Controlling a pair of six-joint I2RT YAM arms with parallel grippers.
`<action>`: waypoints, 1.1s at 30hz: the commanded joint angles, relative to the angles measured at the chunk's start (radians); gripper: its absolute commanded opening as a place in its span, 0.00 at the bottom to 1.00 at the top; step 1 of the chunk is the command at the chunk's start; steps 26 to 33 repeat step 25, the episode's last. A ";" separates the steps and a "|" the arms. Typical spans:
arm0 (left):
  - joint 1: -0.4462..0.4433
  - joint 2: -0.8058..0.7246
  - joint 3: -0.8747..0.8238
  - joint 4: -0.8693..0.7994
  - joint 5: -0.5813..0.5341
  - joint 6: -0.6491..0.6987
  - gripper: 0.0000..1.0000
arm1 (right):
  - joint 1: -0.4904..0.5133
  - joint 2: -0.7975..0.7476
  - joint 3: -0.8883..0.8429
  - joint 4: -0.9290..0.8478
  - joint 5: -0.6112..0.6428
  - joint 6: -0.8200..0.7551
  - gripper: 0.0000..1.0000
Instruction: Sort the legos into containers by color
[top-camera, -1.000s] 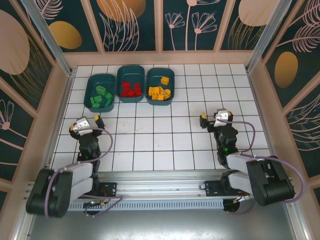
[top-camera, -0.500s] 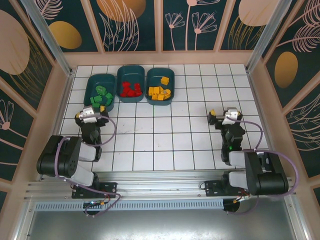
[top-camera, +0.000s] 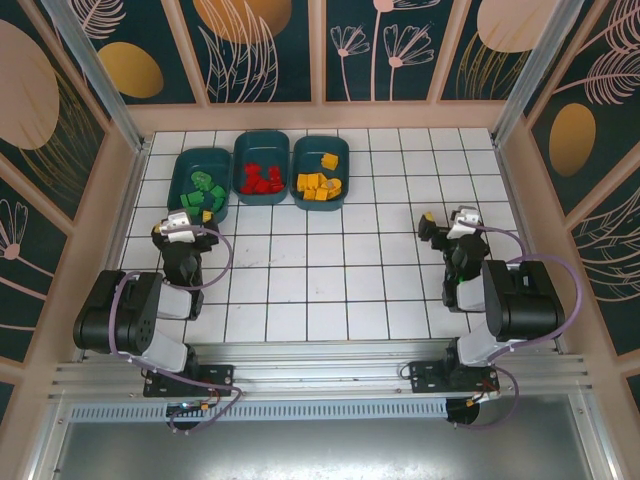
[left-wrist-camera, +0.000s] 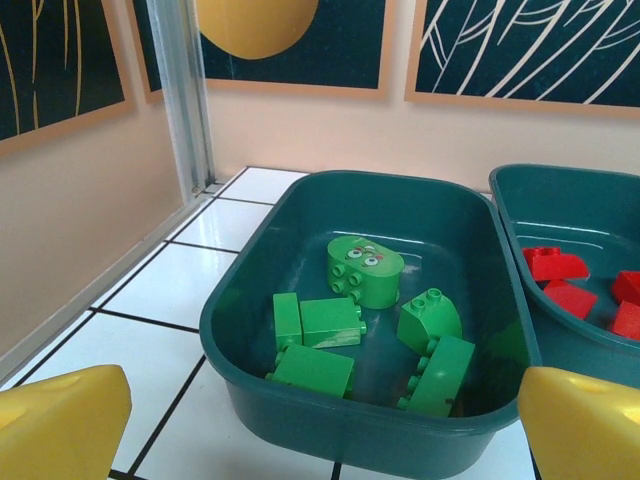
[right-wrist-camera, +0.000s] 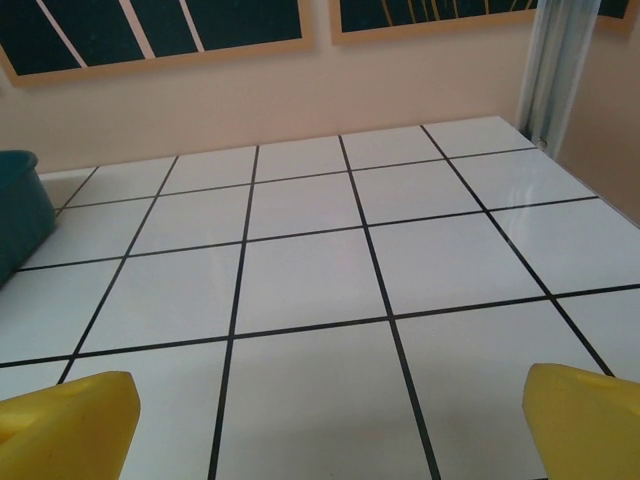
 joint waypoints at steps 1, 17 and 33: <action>0.007 -0.005 0.006 0.003 0.017 0.008 0.99 | -0.001 -0.007 0.010 -0.007 0.018 0.021 0.99; 0.006 -0.003 0.013 -0.006 0.020 0.008 0.99 | -0.009 -0.006 0.013 -0.012 -0.010 0.026 0.99; 0.025 -0.005 0.018 -0.021 0.053 -0.001 0.99 | -0.009 -0.006 0.011 -0.011 -0.010 0.025 0.99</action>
